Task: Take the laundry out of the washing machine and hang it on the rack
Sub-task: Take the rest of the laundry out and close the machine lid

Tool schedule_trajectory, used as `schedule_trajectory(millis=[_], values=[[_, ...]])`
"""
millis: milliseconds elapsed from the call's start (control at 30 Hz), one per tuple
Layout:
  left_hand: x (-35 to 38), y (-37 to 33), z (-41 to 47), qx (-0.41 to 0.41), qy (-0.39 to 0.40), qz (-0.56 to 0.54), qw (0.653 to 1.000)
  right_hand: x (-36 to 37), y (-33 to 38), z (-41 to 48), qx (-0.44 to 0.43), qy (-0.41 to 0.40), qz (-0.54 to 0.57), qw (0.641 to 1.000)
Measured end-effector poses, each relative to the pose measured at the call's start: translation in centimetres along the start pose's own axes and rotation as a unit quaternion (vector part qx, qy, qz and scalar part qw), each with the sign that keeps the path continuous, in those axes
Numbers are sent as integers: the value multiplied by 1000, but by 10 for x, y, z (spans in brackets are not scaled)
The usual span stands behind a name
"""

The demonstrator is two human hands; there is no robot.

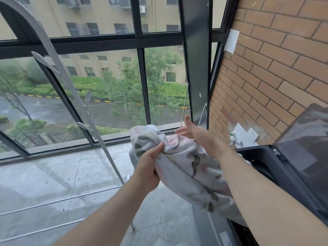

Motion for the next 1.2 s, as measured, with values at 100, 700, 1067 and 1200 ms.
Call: schedule_trajectory(millis=[100, 700, 1067, 1200], values=[[4, -25, -6, 11, 70, -27, 997, 14, -29, -17, 36, 132, -2, 991], [-3, -182, -48, 320, 68, -216, 920, 63, -71, -35, 9, 154, -335, 930], [17, -51, 14, -51, 89, 48, 994, -44, 47, -12, -166, -302, -249, 905], [64, -21, 16, -106, 171, -39, 979, 6, 75, 1, -195, -132, -335, 912]])
Point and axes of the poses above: each hand's wrist, its own z-axis towards the middle knuckle, its own x-axis out of the palm, y = z × x, the point moved 7 cm from there along z, towards the middle knuckle, and after that the axes turned 10 degrees about -x, right-handed, at the moved point
